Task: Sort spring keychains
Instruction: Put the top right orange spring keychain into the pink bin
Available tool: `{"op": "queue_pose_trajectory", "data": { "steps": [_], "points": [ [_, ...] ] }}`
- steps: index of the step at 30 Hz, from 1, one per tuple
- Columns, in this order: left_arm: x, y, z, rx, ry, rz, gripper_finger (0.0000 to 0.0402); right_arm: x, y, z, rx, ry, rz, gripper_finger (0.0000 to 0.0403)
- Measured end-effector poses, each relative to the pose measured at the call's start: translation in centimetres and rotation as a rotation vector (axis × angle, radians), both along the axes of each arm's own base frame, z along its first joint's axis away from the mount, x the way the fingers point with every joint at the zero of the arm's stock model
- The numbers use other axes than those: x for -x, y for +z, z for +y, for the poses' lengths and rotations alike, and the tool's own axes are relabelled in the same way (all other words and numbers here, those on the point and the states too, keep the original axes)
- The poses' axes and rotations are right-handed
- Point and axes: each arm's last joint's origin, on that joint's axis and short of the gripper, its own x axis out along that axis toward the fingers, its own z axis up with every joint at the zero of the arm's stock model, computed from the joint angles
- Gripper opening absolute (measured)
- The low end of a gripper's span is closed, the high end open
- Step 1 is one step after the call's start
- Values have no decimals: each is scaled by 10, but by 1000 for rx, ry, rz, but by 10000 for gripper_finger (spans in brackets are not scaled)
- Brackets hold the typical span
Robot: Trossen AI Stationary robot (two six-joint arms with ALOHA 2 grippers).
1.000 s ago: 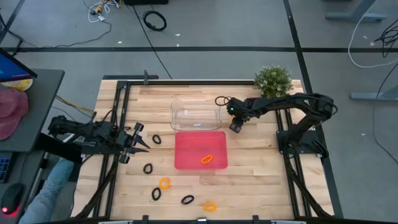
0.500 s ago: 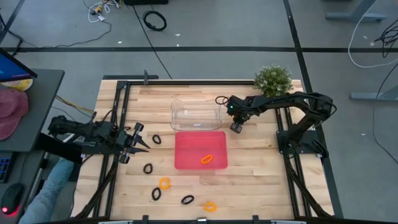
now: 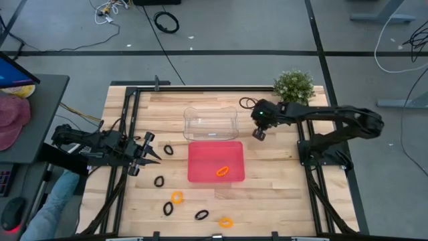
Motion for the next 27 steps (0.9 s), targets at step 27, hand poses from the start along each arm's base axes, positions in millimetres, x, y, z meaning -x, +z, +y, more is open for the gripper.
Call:
{"op": "queue_pose_trajectory", "data": {
  "steps": [27],
  "points": [
    [0, 0, 0, 0, 0, -1, 69, 10, 21, 82, 42, 451, -1132, 2]
  ]
}}
